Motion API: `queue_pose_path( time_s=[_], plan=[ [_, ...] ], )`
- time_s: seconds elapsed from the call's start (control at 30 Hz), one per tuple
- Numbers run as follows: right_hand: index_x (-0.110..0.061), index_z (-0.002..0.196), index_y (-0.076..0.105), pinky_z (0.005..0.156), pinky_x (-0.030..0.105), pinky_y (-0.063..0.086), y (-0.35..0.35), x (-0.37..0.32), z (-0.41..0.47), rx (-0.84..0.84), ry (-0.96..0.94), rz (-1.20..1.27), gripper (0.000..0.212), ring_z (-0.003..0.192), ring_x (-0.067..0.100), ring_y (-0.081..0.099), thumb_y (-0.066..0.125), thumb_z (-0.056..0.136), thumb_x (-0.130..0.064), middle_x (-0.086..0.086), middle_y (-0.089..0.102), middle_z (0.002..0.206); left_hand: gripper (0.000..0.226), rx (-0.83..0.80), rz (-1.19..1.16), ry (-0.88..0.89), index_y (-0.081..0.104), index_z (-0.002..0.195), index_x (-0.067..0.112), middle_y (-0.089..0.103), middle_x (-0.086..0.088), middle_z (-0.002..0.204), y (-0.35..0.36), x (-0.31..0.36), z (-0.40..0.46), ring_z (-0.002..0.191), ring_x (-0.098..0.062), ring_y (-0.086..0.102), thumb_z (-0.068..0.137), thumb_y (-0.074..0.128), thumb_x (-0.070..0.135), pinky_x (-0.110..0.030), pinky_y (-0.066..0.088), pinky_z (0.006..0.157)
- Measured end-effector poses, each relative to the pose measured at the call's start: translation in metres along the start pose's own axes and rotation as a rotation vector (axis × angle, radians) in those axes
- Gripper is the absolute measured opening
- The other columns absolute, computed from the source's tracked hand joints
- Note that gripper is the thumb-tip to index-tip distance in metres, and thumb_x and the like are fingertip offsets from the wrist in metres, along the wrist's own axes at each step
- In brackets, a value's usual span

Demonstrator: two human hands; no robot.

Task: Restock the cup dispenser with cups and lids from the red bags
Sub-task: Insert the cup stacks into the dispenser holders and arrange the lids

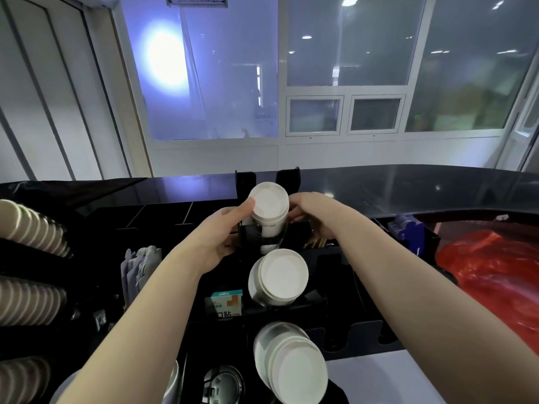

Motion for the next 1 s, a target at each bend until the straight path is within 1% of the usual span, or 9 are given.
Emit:
queue_pose_path(
  time_s=[0.07, 0.23, 0.4, 0.57, 0.63, 0.7, 0.8, 0.9, 1.0],
  plan=[
    [-0.007, 0.111, 0.061, 0.074, 0.042, 0.048, 0.000, -0.001, 0.002, 0.002, 0.005, 0.001, 0.028, 0.088, 0.018, 0.037, 0.052, 0.089, -0.022, 0.001, 0.062, 0.088, 0.061, 0.001, 0.012, 0.016, 0.067, 0.089, 0.024, 0.073, 0.006, 0.077, 0.001, 0.001, 0.000, 0.070, -0.012, 0.066, 0.045, 0.071, 0.065, -0.032, 0.050, 0.084],
    [-0.011, 0.085, 0.062, 0.062, 0.033, 0.042, 0.001, 0.000, 0.002, -0.041, -0.017, 0.037, 0.017, 0.080, 0.021, 0.045, 0.053, 0.088, -0.025, 0.002, 0.063, 0.078, 0.059, -0.002, 0.013, 0.030, 0.067, 0.092, 0.022, 0.073, 0.004, 0.078, 0.000, 0.005, 0.000, 0.066, -0.012, 0.065, 0.050, 0.069, 0.063, -0.028, 0.050, 0.072],
    [-0.013, 0.091, 0.068, 0.074, 0.036, 0.044, -0.012, -0.012, -0.014, 0.028, -0.165, -0.048, 0.062, 0.081, 0.023, 0.056, 0.054, 0.077, -0.072, 0.005, 0.066, 0.084, 0.084, 0.089, 0.037, 0.080, 0.060, 0.112, 0.027, 0.070, 0.003, 0.104, -0.002, 0.007, -0.007, 0.097, -0.018, 0.063, 0.046, 0.073, 0.077, -0.040, 0.048, 0.090],
    [-0.029, 0.112, 0.066, 0.068, 0.033, 0.038, -0.011, -0.027, -0.049, 0.034, -0.261, -0.184, 0.103, 0.074, 0.012, 0.053, 0.031, 0.045, -0.099, -0.004, 0.074, 0.089, 0.059, 0.129, 0.026, 0.148, 0.071, 0.085, 0.035, 0.073, 0.011, 0.090, -0.005, 0.032, -0.012, 0.091, -0.011, 0.064, 0.052, 0.055, 0.081, -0.040, 0.044, 0.092],
    [-0.041, 0.113, 0.062, 0.075, 0.025, 0.039, -0.005, -0.032, -0.067, 0.016, -0.453, -0.229, 0.083, 0.082, -0.001, 0.059, 0.035, 0.056, -0.096, -0.019, 0.071, 0.093, 0.064, 0.121, 0.039, 0.160, 0.069, 0.092, 0.032, 0.073, 0.011, 0.092, -0.004, 0.034, -0.015, 0.093, -0.011, 0.065, 0.054, 0.054, 0.080, -0.040, 0.044, 0.093],
    [-0.048, 0.111, 0.055, 0.076, 0.012, 0.042, 0.001, -0.034, -0.084, 0.013, -0.624, -0.273, 0.043, 0.086, -0.012, 0.060, 0.059, 0.074, -0.070, -0.028, 0.067, 0.093, 0.072, 0.101, 0.056, 0.184, 0.065, 0.106, 0.028, 0.072, 0.009, 0.102, 0.000, 0.034, -0.018, 0.099, -0.013, 0.065, 0.056, 0.055, 0.079, -0.039, 0.046, 0.091],
    [-0.041, 0.114, 0.054, 0.077, 0.010, 0.046, -0.003, -0.037, -0.092, 0.160, -0.733, -0.181, 0.064, 0.093, -0.013, 0.059, 0.082, 0.057, -0.049, -0.025, 0.066, 0.103, 0.066, 0.111, 0.041, 0.278, 0.062, 0.112, 0.023, 0.072, 0.004, 0.107, 0.005, 0.039, -0.025, 0.097, -0.010, 0.068, 0.065, 0.061, 0.069, -0.030, 0.044, 0.080],
    [-0.038, 0.103, 0.058, 0.084, 0.028, 0.054, -0.012, -0.041, -0.098, 0.345, -0.733, -0.026, 0.063, 0.091, -0.004, 0.063, 0.080, 0.047, -0.055, -0.018, 0.068, 0.102, 0.024, 0.161, -0.002, 0.361, 0.062, 0.107, 0.024, 0.072, 0.003, 0.105, -0.001, 0.043, -0.030, 0.095, -0.007, 0.068, 0.085, 0.066, 0.033, -0.024, 0.044, 0.078],
    [-0.027, 0.114, 0.056, 0.086, 0.033, 0.055, -0.015, -0.037, -0.098, 0.389, -0.708, 0.072, 0.077, 0.095, 0.001, 0.063, 0.080, 0.046, -0.057, -0.015, 0.067, 0.106, 0.041, 0.147, 0.077, 0.492, 0.059, 0.112, 0.027, 0.070, 0.008, 0.109, 0.000, 0.045, -0.034, 0.097, 0.001, 0.064, 0.079, 0.072, 0.007, -0.015, 0.048, 0.079]
  ],
)
Point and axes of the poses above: each hand's wrist, its own z-axis towards the middle knuckle, its own y-axis out of the palm, x = y × z, the point moved 8 cm from there along z, towards the middle knuckle
